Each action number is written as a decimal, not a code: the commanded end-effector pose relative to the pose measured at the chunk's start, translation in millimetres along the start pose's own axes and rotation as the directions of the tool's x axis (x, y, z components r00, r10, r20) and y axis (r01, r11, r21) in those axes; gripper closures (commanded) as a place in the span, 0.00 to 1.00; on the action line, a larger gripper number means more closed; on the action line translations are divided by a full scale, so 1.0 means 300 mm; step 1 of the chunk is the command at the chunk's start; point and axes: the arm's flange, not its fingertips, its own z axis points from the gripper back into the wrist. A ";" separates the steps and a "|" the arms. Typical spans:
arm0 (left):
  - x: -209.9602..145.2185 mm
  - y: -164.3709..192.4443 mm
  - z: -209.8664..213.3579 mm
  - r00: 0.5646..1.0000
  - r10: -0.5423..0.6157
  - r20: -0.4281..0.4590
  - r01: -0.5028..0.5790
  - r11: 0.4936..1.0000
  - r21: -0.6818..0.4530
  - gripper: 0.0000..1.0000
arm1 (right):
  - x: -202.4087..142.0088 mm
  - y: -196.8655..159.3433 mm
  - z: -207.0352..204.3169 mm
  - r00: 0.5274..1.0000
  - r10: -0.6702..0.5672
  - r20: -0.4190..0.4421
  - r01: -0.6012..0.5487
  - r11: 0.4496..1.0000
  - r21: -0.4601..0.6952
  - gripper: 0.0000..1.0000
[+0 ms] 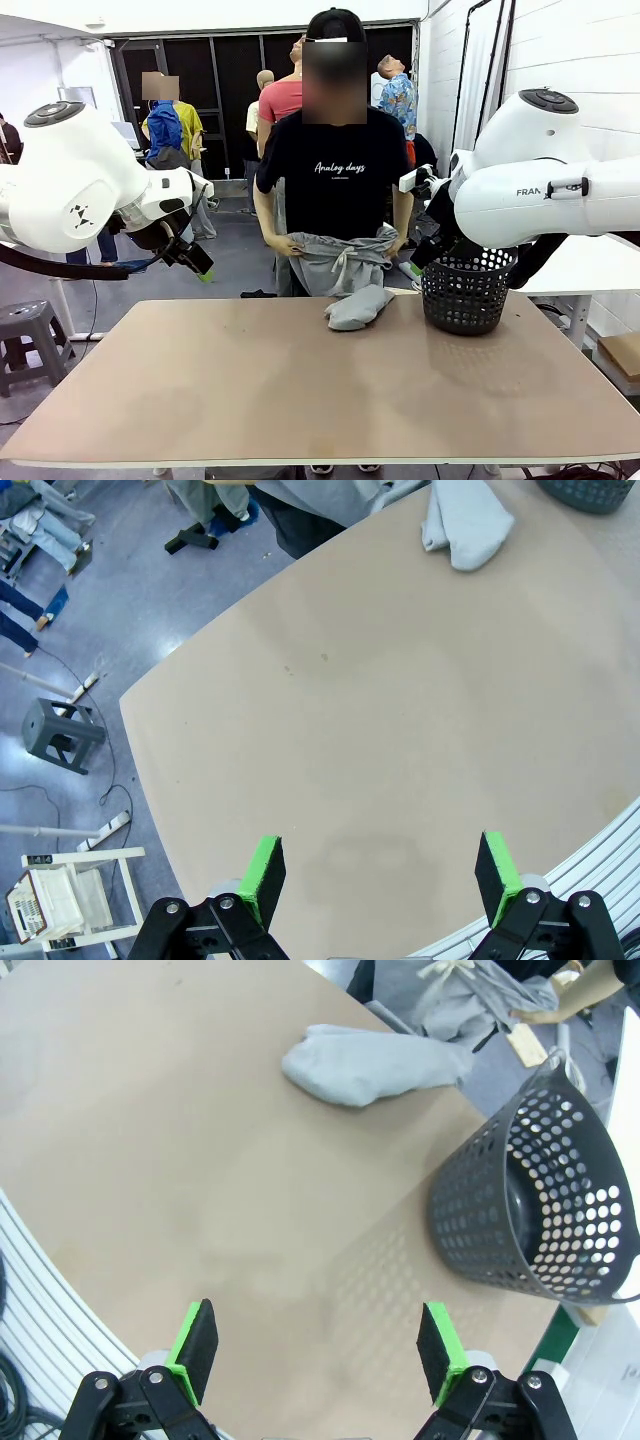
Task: Fold the training pants.
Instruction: Grab both ends of the Training pants handed by a person.
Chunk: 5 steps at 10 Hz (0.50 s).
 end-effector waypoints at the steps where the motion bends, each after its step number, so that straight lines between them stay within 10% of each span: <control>1: 0.003 0.004 -0.003 1.000 0.003 0.009 -0.003 1.000 0.000 0.00 | -0.001 -0.001 -0.002 1.000 -0.002 0.002 0.002 1.000 0.008 0.00; 5: 0.003 0.004 -0.003 1.000 0.003 0.009 -0.003 1.000 0.000 0.00 | -0.001 -0.001 -0.002 1.000 -0.002 0.002 0.002 1.000 0.008 0.00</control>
